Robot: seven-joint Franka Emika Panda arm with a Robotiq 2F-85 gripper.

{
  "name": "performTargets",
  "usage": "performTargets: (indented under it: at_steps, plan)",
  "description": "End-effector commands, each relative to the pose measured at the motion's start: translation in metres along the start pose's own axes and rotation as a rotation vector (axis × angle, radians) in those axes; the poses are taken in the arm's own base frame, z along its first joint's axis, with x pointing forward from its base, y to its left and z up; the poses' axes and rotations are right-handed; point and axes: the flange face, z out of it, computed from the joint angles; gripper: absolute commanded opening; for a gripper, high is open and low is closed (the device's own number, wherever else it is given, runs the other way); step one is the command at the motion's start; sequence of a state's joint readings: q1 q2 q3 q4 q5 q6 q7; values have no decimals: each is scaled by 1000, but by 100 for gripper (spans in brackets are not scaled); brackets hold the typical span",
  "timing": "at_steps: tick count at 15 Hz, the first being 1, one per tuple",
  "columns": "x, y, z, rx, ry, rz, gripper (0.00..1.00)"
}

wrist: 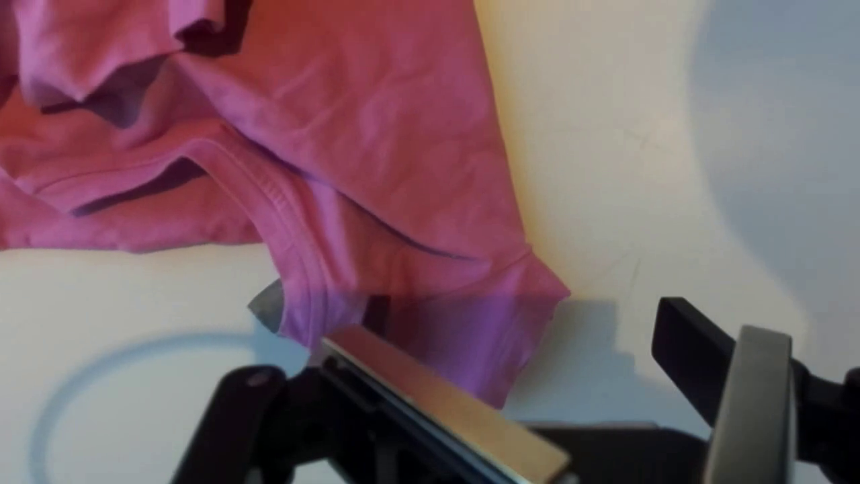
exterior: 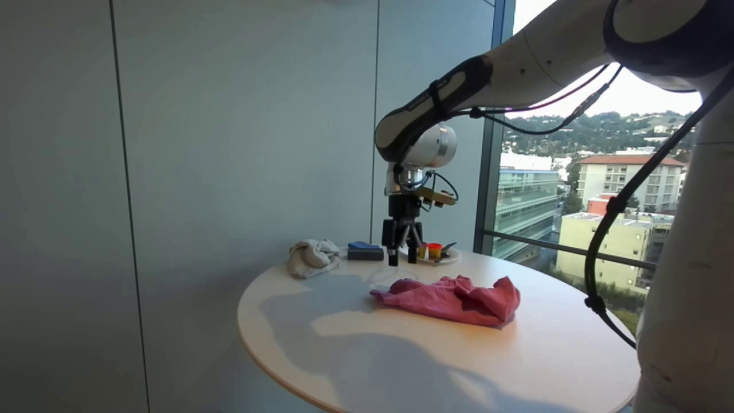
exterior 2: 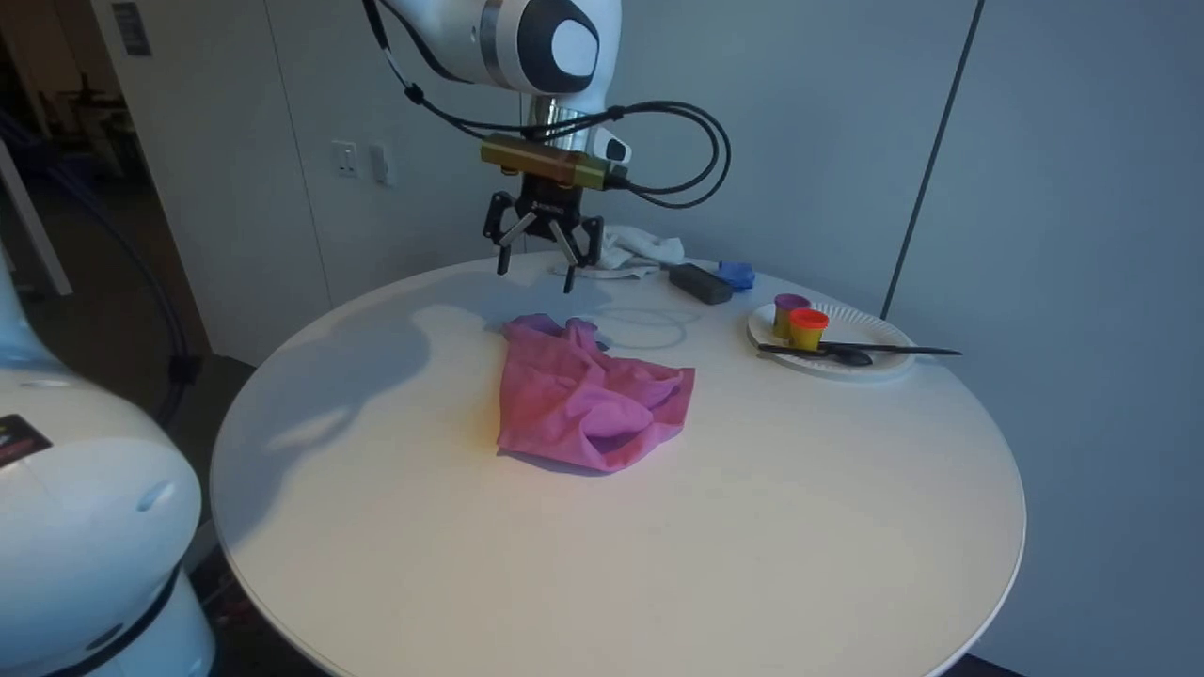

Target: Unfold the pink towel once.

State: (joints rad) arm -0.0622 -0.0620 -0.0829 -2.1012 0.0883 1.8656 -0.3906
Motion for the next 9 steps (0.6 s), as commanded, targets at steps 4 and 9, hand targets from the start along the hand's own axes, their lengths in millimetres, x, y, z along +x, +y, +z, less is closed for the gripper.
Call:
performTargets:
  at_steps: [4,9]
  plan:
    - [-15,4,0,62,-119,-117,100]
    - [9,0,22,-34,-133,-176,100]
